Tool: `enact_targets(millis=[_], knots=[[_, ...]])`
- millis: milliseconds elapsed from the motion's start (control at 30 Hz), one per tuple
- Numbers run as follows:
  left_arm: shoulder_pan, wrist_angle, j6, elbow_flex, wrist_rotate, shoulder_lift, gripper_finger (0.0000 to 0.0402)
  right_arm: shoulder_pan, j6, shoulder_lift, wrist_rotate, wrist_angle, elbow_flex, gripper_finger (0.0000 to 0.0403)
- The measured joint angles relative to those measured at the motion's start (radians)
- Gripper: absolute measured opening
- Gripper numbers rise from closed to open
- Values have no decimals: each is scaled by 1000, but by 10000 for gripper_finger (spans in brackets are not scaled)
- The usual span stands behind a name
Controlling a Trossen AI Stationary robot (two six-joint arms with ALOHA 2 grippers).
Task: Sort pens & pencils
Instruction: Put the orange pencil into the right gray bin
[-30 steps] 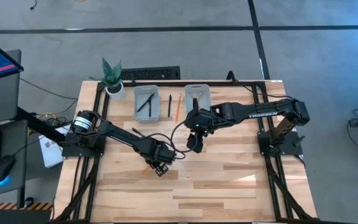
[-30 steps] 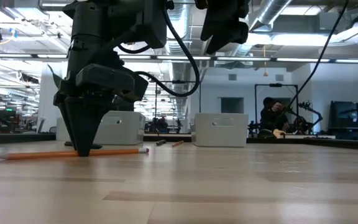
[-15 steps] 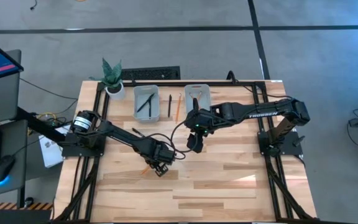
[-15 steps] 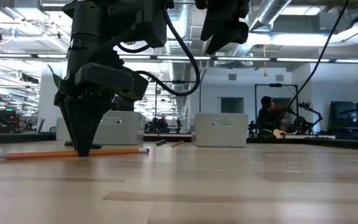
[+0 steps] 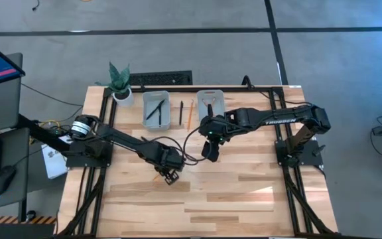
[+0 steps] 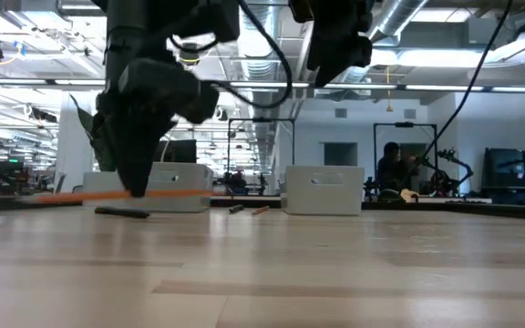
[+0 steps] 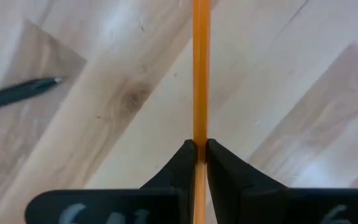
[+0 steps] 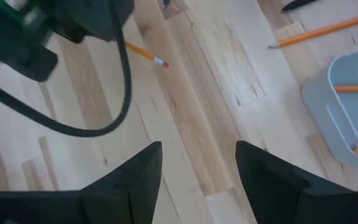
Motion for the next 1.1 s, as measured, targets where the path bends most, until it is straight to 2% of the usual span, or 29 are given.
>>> enact_targets(millis=[200,500,667,833,1100], knots=[[28,0,42,0,-30,-91,17,-13,8,-15,20,-34,0,228],[89,21,112,1,-136,-301,18,-22,45,-152,238,-59,0,228],[142,166,223,2,-164,-402,18,5,41,-231,374,-36,0,228],[204,397,364,2,-77,-463,18,33,-13,-270,440,49,0,228],[286,689,495,2,109,-483,18,61,-116,-280,445,207,0,239]])
